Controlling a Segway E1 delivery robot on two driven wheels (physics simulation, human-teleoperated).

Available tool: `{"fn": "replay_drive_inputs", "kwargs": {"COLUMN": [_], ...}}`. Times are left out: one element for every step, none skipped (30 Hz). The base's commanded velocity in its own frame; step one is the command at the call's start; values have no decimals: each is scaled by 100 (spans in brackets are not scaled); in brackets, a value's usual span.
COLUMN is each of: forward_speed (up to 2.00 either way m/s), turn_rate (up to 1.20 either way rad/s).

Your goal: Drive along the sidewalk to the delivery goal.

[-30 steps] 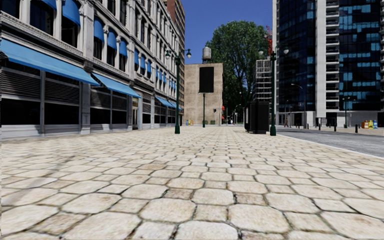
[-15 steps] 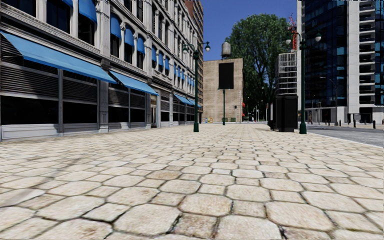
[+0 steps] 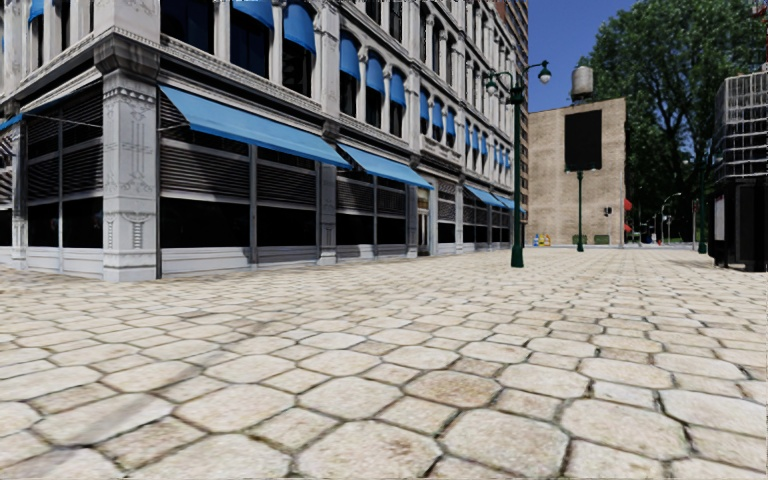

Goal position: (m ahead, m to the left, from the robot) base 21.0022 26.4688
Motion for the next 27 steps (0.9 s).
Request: {"fn": "replay_drive_inputs", "kwargs": {"forward_speed": [147, 147, 147, 147, 148, 151, 151, 154, 159, 161, 161, 161, 161, 161, 162, 162, 162, 163, 164, 164, 168, 200, 200, 200, 200, 200, 200], "turn_rate": [71, 71, 71, 71, 71, 71, 71, 71, 71, 71, 71, 71, 71, 71, 71, 71, 71, 71, 71, 71, 71, 71, 71, 71, 71, 71, 71]}}
